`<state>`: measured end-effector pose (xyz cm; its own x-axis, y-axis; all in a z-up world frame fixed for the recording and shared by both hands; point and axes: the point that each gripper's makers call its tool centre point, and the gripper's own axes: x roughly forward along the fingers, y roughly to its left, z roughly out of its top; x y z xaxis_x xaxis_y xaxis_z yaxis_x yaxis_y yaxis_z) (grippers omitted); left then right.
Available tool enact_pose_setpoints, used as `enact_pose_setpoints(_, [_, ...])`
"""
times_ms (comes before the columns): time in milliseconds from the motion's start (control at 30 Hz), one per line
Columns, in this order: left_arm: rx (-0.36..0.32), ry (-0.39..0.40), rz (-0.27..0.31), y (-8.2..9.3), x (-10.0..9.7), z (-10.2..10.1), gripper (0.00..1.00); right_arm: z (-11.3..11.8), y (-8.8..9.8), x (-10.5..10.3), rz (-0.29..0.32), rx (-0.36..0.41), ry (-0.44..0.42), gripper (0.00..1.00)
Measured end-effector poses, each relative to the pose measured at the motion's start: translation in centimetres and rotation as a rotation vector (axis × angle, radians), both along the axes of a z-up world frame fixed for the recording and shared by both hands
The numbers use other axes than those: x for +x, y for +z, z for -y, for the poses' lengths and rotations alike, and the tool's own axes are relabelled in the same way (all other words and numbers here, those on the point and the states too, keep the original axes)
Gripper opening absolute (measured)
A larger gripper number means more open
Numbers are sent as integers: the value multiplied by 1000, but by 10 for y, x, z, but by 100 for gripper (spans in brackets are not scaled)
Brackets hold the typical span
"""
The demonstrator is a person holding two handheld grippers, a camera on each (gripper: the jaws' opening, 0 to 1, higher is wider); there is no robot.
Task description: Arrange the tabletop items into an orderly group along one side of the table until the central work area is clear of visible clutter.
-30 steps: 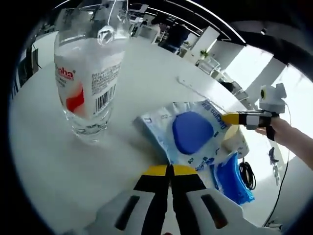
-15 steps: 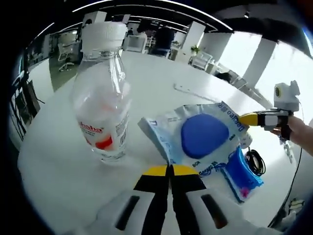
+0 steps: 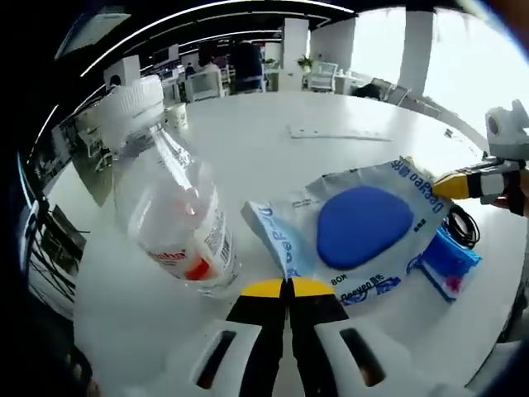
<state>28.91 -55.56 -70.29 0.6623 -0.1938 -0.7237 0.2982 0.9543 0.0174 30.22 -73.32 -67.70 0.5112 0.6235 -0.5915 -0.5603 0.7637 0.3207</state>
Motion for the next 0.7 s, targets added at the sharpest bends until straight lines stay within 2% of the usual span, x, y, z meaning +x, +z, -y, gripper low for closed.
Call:
enact_pose_setpoints(267, [26, 9, -2, -5, 4, -8, 0, -7, -10, -2, -8, 0, -28, 0])
enact_pose_setpoints(467, [44, -1, 4, -4, 11, -5, 0, -6, -15, 1, 10, -47, -28, 0])
enact_pose_setpoints(567, [88, -18, 0, -8, 15, -6, 0, -6, -17, 2, 4, -42, -30, 0])
enact_pose_setpoints(700, [80, -12, -4, -11, 16, -9, 0, -6, -20, 4, 8, -48, -28, 0])
